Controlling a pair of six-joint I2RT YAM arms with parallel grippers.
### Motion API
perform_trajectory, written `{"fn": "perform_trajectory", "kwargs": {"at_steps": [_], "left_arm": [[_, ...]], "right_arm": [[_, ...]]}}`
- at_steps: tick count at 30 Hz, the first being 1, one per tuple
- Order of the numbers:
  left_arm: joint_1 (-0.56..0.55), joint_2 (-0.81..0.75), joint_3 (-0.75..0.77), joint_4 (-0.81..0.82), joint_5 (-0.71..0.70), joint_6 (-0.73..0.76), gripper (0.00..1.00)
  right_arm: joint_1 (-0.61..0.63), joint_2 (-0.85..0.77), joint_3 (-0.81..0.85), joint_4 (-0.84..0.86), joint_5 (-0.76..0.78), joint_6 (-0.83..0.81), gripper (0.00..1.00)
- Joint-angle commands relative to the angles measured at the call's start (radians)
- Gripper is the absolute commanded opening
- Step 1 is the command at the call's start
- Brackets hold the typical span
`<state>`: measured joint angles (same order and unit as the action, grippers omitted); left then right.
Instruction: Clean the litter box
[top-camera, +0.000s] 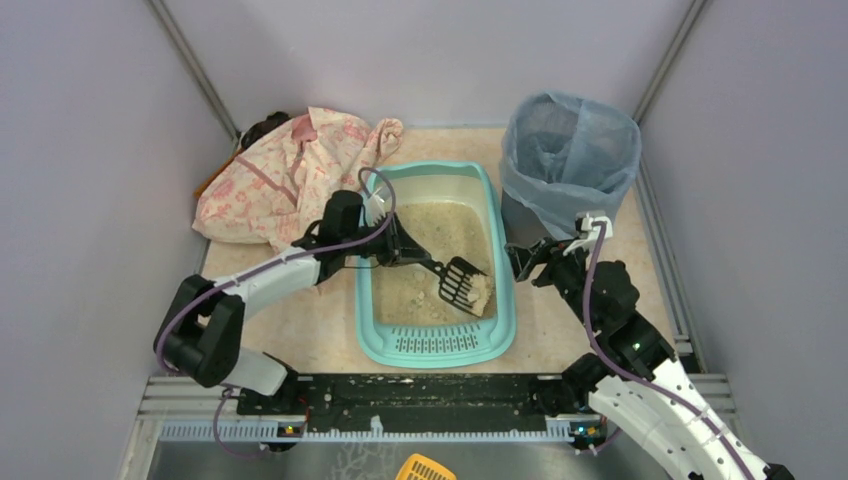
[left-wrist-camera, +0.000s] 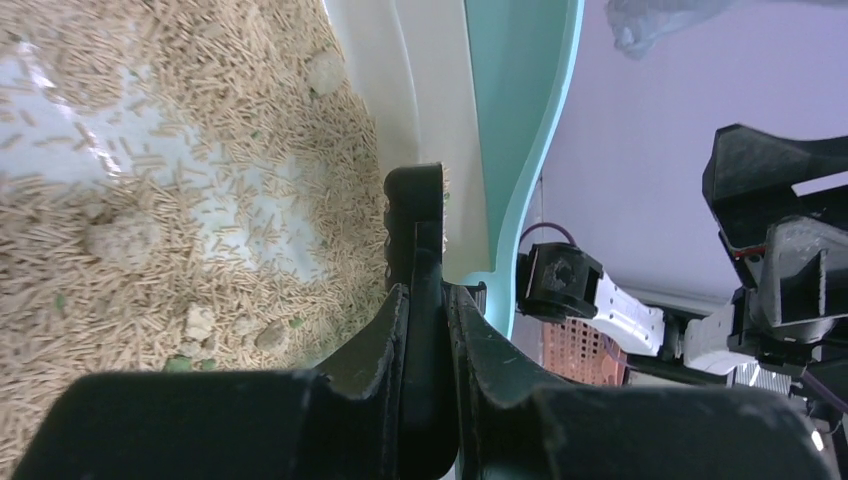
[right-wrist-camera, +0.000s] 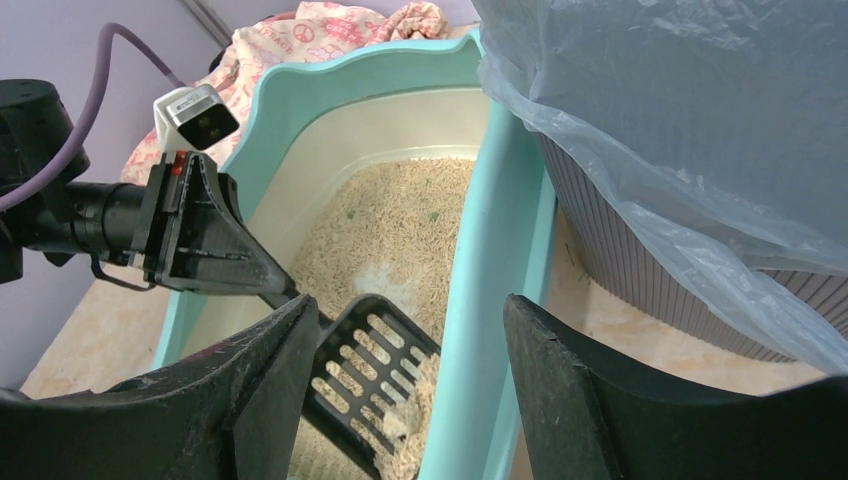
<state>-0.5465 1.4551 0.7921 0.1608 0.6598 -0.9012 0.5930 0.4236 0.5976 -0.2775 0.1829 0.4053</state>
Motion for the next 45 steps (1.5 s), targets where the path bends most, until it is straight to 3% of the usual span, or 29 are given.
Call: {"fn": "perform_trajectory", "kwargs": {"at_steps": [1, 9, 17, 21, 26, 34, 39, 42, 45], "left_arm": [[0.056, -0.041, -0.017, 0.039, 0.042, -0.006, 0.00], [0.137, -0.096, -0.013, -0.021, 0.034, 0.045, 0.00], [0.285, -0.173, -0.028, -0.036, 0.039, 0.042, 0.00], [0.227, -0.164, -0.106, 0.087, 0.012, -0.075, 0.00], [0.245, -0.212, -0.203, 0.265, -0.019, -0.195, 0.00], [0.277, -0.208, -0.101, 0.218, -0.004, -0.188, 0.00], [0.213, -0.227, -0.208, 0.365, -0.046, -0.268, 0.00], [0.275, -0.261, -0.306, 0.487, -0.030, -0.336, 0.00], [0.277, -0.279, -0.271, 0.395, -0.018, -0.294, 0.00]], "right_arm": [[-0.004, -0.013, 0.030, 0.021, 0.012, 0.006, 0.68], [-0.004, -0.004, 0.030, 0.031, 0.006, 0.007, 0.68], [-0.004, -0.009, 0.033, 0.032, 0.005, 0.013, 0.68], [-0.004, -0.008, 0.027, 0.044, 0.005, 0.014, 0.68], [-0.004, 0.000, 0.025, 0.051, -0.004, 0.019, 0.68], [-0.004, 0.013, 0.034, 0.052, -0.005, 0.010, 0.68], [-0.004, 0.012, 0.018, 0.067, 0.001, 0.010, 0.68], [-0.004, 0.025, 0.017, 0.068, -0.013, 0.019, 0.68], [-0.004, 0.015, 0.011, 0.066, -0.010, 0.015, 0.68]]}}
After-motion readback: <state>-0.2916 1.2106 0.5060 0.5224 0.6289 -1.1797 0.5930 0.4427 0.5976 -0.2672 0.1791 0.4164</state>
